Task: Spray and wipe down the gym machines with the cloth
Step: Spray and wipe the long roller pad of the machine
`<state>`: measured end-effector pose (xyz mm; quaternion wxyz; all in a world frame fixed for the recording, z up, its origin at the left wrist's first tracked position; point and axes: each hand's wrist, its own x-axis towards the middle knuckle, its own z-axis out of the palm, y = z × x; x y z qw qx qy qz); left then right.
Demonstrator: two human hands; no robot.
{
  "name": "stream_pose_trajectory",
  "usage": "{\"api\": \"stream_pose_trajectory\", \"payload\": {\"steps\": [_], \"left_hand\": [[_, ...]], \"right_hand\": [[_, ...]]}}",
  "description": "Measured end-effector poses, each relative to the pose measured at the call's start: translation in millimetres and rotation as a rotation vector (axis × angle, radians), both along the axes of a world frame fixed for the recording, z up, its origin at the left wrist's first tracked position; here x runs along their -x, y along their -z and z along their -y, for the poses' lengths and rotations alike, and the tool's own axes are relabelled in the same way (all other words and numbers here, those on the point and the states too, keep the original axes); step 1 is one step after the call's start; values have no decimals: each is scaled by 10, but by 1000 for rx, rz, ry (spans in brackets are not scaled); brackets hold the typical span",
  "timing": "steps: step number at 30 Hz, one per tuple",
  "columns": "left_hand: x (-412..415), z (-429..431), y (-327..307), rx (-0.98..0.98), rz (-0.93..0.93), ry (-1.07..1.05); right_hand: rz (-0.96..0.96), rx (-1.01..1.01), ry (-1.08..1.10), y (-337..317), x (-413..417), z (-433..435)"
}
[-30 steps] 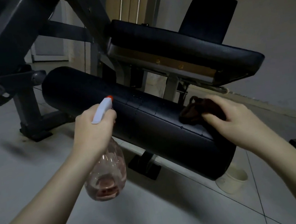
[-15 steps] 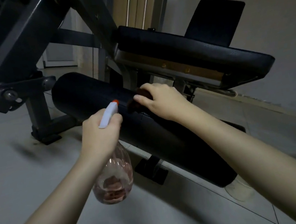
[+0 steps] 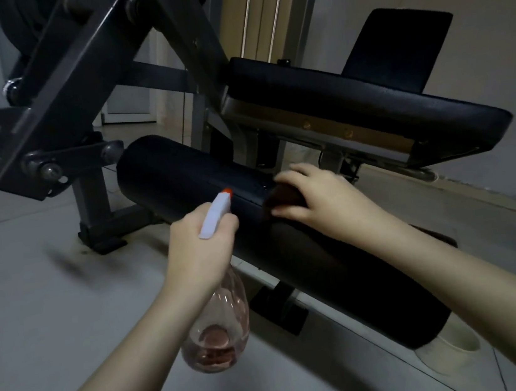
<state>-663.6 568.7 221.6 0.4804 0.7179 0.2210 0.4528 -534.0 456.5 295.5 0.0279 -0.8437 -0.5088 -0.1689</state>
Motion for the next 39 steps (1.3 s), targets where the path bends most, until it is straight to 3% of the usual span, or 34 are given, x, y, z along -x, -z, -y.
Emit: {"api": "stream_pose_trajectory", "payload": {"steps": [4,8,12,18,23,31,39], "left_hand": [[2,-32,-30,13,13,-12],[-37,-156,-14,104,71,-11],[-37,-358,23,187,155,-40],[5,-524,118,132,121,-52],[-6,-519,149,154,123,-33],[-33,-561,174,252,169,-22],[-14,-576,251,277,185,22]], "right_hand": [[-47,-40,-46,-34,-127,-528],[-141,-8,-87,-70,-67,-232],[-70,76,-156,-7,78,50],[54,31,-114,41,15,-602],[7,1,-134,11,-82,-1269],[-33,-11,-215,-14,-109,-785],[-191,-28,-238,-82,-257,-1621]]}}
